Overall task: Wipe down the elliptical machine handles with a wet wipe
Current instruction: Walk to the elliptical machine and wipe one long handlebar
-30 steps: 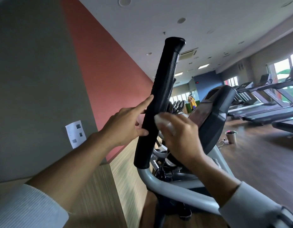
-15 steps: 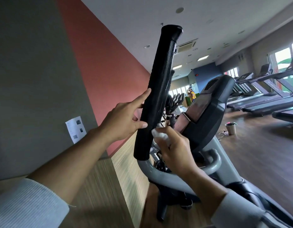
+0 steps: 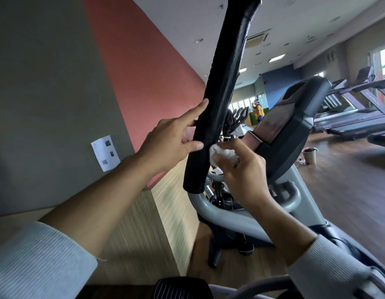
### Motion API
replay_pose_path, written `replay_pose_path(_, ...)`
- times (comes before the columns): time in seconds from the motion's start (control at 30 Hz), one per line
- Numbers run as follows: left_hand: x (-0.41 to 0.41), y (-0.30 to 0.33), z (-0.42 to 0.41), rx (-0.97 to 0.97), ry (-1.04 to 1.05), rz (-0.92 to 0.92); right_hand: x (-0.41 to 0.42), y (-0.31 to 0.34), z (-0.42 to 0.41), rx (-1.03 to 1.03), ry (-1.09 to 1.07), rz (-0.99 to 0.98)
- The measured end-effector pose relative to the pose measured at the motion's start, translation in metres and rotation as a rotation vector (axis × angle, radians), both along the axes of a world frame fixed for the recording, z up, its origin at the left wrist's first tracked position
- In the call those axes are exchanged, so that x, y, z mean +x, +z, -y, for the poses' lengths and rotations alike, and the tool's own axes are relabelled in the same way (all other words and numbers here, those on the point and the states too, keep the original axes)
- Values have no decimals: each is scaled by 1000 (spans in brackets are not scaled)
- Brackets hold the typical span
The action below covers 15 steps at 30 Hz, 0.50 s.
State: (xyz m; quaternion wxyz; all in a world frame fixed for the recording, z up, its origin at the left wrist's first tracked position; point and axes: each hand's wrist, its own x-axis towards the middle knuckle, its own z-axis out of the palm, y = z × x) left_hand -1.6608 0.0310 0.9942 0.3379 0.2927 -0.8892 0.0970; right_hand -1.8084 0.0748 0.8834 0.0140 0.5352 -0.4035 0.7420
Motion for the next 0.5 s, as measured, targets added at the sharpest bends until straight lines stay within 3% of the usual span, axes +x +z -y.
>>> replay_pose_path(0.23,0,0,-2,-2,-5,7,3,-1,-26,20,46,-13)
replay_pose_path(0.37,1,-2,-1,20,-22,10,-9,39,-24,-137,-237,51)
replay_pose_path(0.5,3,1,-1,28,-13,23,-1,60,-11,-173,-404,-162)
